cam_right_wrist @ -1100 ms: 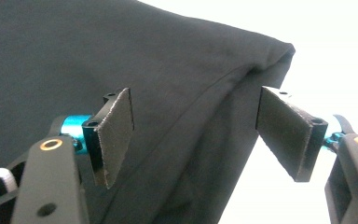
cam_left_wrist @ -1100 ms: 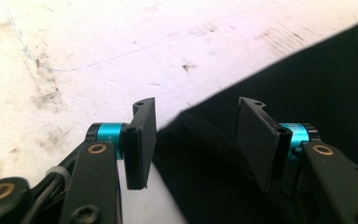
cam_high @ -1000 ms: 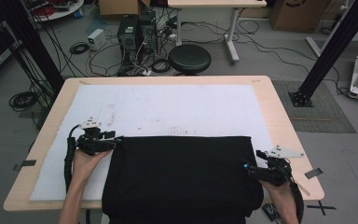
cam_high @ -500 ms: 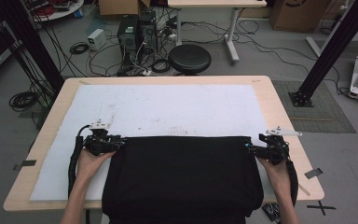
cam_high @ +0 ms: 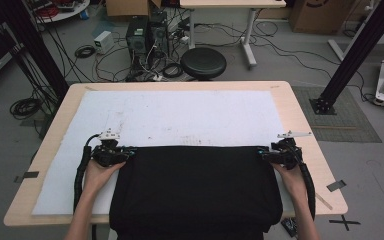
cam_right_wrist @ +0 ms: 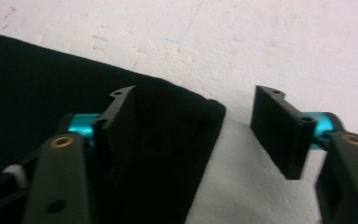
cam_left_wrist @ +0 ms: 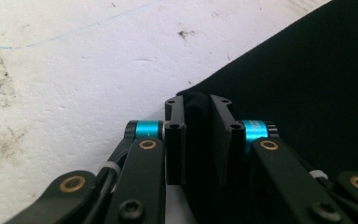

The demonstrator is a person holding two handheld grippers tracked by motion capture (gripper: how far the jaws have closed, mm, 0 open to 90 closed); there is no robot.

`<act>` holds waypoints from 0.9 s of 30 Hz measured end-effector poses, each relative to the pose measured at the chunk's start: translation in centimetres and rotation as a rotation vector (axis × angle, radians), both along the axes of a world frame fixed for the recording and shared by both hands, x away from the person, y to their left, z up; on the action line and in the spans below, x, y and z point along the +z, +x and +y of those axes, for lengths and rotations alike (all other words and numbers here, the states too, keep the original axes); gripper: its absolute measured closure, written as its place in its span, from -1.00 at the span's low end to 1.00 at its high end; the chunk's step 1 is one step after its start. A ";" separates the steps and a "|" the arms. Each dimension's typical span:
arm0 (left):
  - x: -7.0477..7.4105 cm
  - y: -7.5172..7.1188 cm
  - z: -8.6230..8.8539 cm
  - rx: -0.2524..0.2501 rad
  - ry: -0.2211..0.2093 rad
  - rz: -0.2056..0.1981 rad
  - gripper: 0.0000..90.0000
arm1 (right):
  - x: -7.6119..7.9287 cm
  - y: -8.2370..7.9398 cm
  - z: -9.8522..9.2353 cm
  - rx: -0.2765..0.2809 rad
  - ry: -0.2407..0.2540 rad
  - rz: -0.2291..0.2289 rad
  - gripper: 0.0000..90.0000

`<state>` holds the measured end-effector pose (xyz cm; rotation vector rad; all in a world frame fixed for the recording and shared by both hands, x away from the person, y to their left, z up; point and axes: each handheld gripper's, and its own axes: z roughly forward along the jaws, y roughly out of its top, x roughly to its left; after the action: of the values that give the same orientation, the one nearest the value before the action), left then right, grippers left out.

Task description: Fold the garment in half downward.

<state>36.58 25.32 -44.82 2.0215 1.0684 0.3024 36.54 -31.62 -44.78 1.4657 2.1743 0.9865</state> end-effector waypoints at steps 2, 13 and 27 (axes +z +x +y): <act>0.0 0.0 0.0 0.000 0.000 -0.004 0.70 | 0.0 0.0 0.0 0.000 0.000 0.000 -0.12; 0.1 0.1 -0.2 0.020 -0.002 0.006 0.73 | 0.3 -1.0 1.7 0.060 -0.086 -0.048 0.81; 0.5 3.1 -2.1 0.124 0.029 0.026 0.78 | 1.0 2.5 3.3 -0.029 -0.235 -0.051 0.83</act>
<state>39.71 23.25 -44.34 1.9933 1.2139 0.3589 39.04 -28.35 -43.77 1.3442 2.1432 0.7221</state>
